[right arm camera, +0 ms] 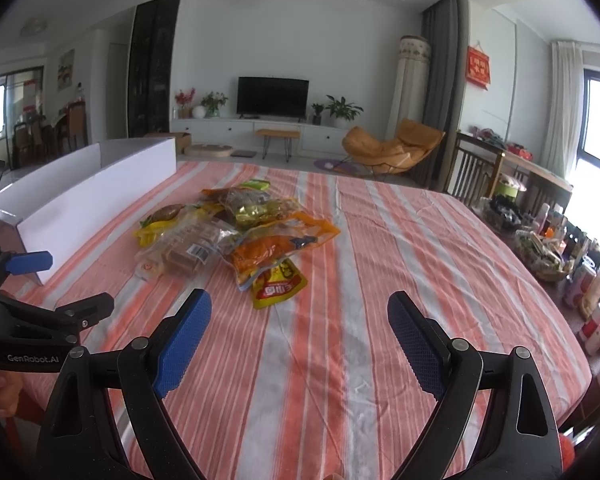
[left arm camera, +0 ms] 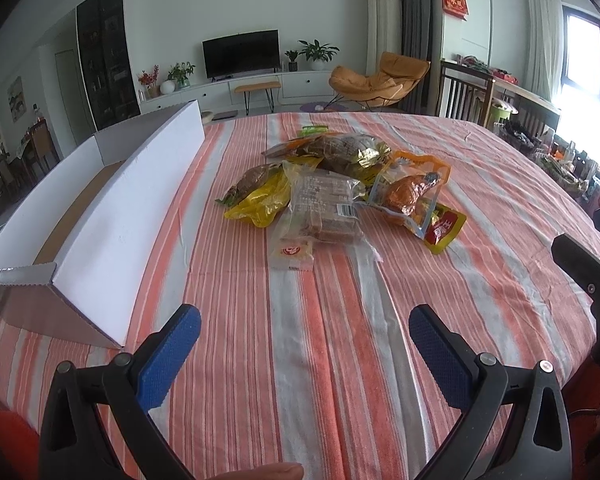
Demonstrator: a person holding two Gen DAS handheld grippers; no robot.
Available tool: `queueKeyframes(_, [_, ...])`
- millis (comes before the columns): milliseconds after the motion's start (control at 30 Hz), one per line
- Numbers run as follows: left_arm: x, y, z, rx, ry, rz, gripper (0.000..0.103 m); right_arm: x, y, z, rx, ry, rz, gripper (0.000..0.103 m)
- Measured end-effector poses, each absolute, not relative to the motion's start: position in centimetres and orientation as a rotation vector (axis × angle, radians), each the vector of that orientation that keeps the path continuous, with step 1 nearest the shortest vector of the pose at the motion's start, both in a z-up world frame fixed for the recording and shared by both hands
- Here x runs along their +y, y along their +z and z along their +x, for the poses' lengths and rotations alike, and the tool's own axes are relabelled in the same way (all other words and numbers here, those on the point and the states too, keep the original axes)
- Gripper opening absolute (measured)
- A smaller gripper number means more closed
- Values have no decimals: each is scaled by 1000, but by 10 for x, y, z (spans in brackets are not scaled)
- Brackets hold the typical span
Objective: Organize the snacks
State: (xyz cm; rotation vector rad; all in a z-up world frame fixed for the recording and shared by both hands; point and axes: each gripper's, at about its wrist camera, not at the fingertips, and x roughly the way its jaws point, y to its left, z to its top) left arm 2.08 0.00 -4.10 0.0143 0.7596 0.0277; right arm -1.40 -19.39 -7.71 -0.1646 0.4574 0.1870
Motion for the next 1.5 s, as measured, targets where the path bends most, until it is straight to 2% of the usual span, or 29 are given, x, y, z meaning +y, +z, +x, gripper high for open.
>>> queueKeyframes(800, [0, -47, 23, 794, 27, 14, 103, -191, -83, -12, 475, 193, -173, 92])
queueKeyframes(1500, [20, -96, 44, 969, 38, -3, 103, -192, -106, 4, 591, 203, -170, 92])
